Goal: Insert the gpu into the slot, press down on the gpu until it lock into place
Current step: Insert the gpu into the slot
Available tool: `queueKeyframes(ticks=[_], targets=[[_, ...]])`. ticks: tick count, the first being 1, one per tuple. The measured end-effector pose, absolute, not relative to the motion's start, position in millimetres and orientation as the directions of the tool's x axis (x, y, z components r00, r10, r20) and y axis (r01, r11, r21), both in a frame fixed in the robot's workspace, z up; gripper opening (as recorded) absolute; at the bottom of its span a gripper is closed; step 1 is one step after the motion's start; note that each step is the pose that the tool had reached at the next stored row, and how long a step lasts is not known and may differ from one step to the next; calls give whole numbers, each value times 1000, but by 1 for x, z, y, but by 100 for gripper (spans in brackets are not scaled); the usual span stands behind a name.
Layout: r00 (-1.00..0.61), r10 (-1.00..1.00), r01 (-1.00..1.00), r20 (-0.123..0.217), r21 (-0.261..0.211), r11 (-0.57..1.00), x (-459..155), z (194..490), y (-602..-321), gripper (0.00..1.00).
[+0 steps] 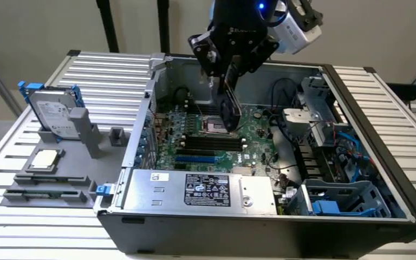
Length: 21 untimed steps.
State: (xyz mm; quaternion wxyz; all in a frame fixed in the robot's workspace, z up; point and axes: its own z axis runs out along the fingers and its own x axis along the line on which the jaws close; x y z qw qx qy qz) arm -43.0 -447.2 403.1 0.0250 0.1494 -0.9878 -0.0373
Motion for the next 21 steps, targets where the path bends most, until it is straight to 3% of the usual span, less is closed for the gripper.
queueKeyframes(ticks=[21], targets=[[-775, -631, -628, 27, 74, 774, -43, 395, -447, 26]])
